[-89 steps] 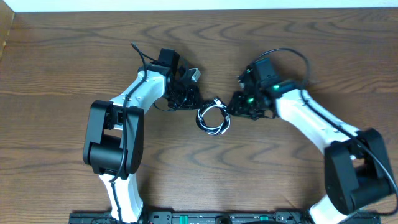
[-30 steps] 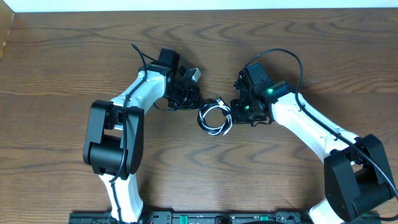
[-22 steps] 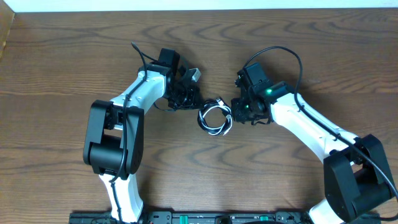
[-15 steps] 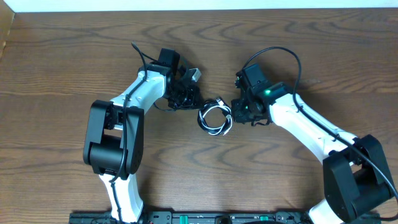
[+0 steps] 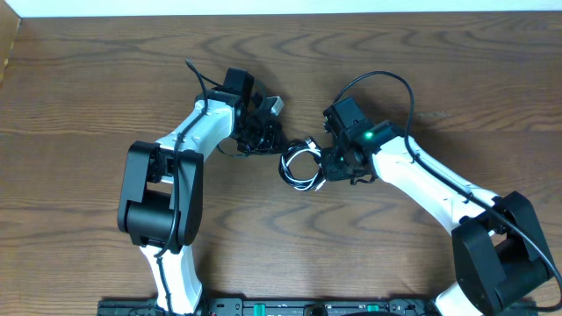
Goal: Untangle cables
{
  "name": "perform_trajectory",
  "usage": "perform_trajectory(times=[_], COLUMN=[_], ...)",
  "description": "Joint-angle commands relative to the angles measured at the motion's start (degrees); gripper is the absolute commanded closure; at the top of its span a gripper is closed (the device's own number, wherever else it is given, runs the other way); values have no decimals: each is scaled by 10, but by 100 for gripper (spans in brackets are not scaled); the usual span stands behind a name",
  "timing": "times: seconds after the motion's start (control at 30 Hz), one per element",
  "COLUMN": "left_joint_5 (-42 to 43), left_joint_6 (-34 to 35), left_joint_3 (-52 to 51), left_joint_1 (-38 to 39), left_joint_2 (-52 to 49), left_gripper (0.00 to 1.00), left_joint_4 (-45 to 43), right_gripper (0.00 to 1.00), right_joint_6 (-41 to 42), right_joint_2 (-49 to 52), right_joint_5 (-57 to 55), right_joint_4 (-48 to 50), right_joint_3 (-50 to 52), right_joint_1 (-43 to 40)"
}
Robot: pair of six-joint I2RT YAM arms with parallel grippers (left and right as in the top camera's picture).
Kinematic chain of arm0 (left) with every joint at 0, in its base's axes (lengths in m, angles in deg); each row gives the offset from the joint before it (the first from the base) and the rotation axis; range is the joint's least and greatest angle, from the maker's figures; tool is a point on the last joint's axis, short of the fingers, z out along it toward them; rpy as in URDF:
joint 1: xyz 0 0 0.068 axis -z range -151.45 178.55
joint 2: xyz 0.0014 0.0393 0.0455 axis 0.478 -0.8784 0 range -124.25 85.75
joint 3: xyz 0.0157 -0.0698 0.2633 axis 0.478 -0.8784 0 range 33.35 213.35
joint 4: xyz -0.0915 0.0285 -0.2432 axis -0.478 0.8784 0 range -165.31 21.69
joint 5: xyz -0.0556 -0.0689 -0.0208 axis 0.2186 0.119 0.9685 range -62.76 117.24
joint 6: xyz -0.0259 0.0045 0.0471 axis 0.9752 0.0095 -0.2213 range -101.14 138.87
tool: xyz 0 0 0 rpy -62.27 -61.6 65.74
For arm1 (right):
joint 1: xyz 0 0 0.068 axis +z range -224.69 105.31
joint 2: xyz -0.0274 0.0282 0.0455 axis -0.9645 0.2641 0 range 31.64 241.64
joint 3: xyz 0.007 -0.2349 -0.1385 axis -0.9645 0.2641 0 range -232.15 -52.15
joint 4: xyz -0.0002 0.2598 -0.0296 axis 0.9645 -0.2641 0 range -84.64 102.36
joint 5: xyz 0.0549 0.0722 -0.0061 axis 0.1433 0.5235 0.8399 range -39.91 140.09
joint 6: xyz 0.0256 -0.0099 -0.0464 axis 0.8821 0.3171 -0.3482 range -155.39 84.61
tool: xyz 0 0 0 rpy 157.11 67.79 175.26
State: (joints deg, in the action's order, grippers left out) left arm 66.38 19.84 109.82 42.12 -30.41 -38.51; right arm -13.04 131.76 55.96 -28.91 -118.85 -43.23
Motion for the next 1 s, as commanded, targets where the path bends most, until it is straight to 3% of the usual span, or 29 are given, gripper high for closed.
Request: perform_trajectory(times=[0.0, 0.13, 0.27, 0.4, 0.57, 0.8, 0.87, 0.9, 0.97], left_joint_5=[10, 10, 10, 18, 106, 110, 105, 77, 14], left_joint_6=[-14, -14, -14, -14, -36, -40, -40, -39, -28], left_joint_3=[-3, -3, -3, -3, -3, -3, -3, -3, -3], left_joint_1=[0, 0, 0, 0, 0, 0, 0, 0, 0], left_joint_2=[-7, -7, -7, -7, -7, -7, -7, -7, -7], left_gripper=[93, 93, 93, 93, 93, 92, 93, 92, 87], left_joint_4=[0, 0, 0, 0, 0, 0, 0, 2, 10], right_gripper=[75, 82, 99, 99, 99, 99, 92, 85, 82], right_joint_6=[-2, -1, -1, -1, 13, 29, 29, 29, 29], right_joint_2=[3, 3, 3, 3, 3, 3, 3, 3, 3], right_joint_5=[-24, -25, -22, 7, 61, 19, 8, 7, 7], right_joint_4=[-1, 2, 14, 25, 46, 70, 72, 71, 68], right_joint_3=[11, 20, 20, 20, 20, 23, 23, 23, 23], right_joint_1=[2, 2, 2, 2, 4, 5, 5, 4, 3])
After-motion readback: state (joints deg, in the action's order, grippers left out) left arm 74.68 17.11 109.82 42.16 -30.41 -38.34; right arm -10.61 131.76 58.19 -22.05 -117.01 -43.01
